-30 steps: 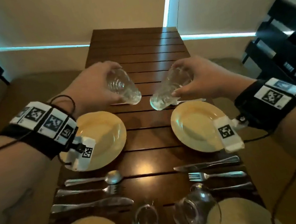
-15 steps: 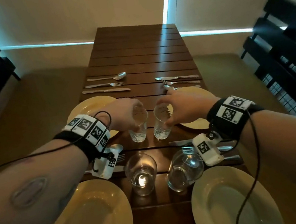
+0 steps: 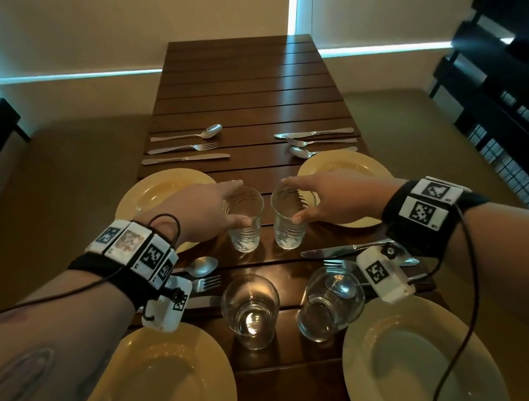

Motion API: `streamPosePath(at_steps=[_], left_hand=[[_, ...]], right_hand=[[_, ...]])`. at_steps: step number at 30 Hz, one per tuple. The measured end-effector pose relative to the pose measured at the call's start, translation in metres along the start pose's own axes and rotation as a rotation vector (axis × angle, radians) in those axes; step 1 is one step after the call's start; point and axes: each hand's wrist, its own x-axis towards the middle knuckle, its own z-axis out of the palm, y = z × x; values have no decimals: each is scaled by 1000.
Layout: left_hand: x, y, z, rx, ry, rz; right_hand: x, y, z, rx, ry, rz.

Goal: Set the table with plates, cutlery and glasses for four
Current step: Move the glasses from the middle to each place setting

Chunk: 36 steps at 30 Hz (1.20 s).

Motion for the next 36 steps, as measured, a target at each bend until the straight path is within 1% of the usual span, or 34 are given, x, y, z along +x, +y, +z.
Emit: streamPosePath(at_steps=[13, 28, 33, 36], left_hand=[[10, 6, -7, 12, 3, -24], [14, 6, -8, 39, -5, -26], [12, 7, -9, 0, -18, -22], [13, 7, -4, -41, -12, -5]], right_hand=[[16, 7, 7, -11, 61, 67], [23, 7, 6, 33, 51, 96], [19, 5, 6, 75, 55, 95], [15, 3, 8, 149, 89, 81]])
